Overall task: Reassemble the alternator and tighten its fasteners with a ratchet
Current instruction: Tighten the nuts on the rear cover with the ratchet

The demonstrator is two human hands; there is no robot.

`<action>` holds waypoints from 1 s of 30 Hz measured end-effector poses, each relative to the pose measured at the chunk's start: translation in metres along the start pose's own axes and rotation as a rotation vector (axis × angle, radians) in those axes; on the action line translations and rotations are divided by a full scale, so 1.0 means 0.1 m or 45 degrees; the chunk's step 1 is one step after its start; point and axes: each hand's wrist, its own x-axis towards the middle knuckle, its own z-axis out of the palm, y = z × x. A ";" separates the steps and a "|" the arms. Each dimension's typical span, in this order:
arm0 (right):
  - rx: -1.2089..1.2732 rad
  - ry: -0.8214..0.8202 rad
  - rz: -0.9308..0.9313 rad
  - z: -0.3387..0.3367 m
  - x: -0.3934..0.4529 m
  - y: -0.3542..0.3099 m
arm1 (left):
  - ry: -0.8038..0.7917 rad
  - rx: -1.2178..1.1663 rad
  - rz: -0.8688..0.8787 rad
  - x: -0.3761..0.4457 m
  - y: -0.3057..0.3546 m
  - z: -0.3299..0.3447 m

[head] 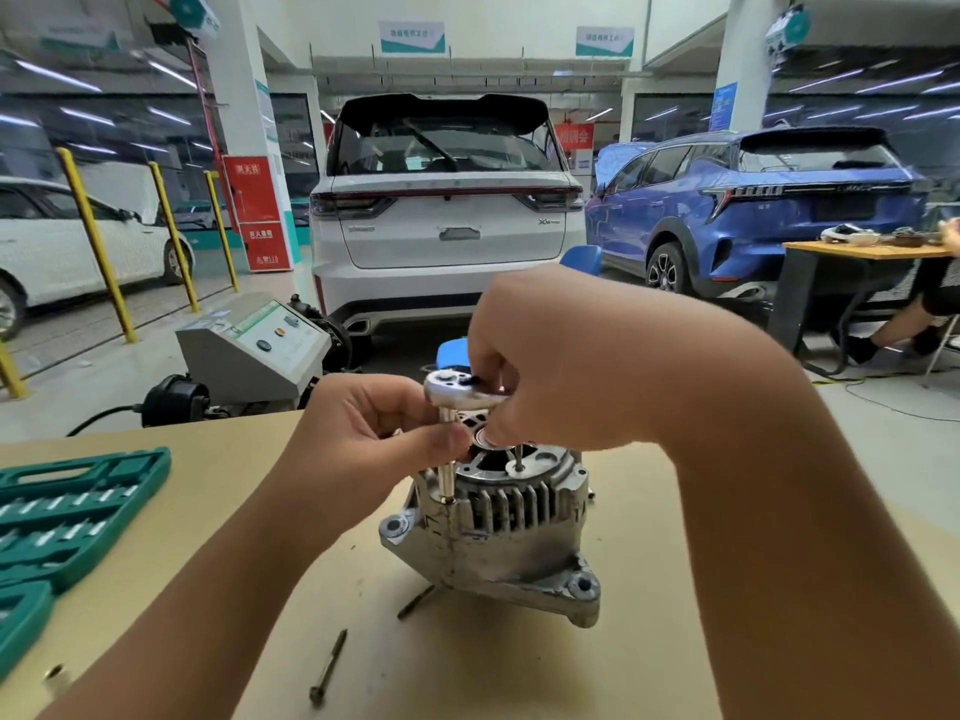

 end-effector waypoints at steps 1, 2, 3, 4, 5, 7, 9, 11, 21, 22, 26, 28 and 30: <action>0.014 -0.020 -0.009 -0.02 -0.01 0.02 | -0.019 0.005 -0.004 0.00 0.00 -0.03; 0.060 -0.001 -0.006 -0.01 0.01 0.03 | -0.031 -0.007 -0.013 0.00 0.01 -0.05; 0.094 0.037 0.013 0.00 0.02 0.02 | -0.034 -0.025 -0.027 -0.01 0.01 -0.08; 0.105 0.064 0.034 0.02 0.04 0.00 | -0.034 -0.033 -0.036 -0.01 0.02 -0.09; 0.082 0.104 0.036 0.04 0.05 -0.03 | -0.033 -0.026 -0.034 -0.01 0.03 -0.08; 0.037 0.108 0.017 0.08 0.07 -0.07 | -0.036 -0.004 0.002 0.00 0.02 -0.04; -0.046 0.027 -0.002 0.07 0.05 -0.09 | -0.046 0.031 0.034 0.00 0.01 -0.01; -0.049 -0.006 -0.006 0.04 0.03 -0.08 | -0.062 0.060 0.022 0.00 0.00 -0.04; -0.015 0.059 0.007 0.00 -0.01 -0.06 | -0.058 0.033 0.053 0.02 -0.02 -0.02; 0.038 0.072 0.006 0.00 0.00 -0.04 | -0.080 0.000 0.041 0.01 -0.02 -0.04; 0.026 0.160 0.025 0.06 0.04 -0.07 | -0.085 -0.065 0.003 0.01 -0.02 -0.07; -0.026 0.119 0.016 0.05 0.02 -0.08 | -0.047 -0.011 0.022 0.02 -0.05 -0.04; 0.002 0.084 0.023 0.00 -0.01 -0.05 | -0.036 0.008 0.026 0.03 -0.07 -0.04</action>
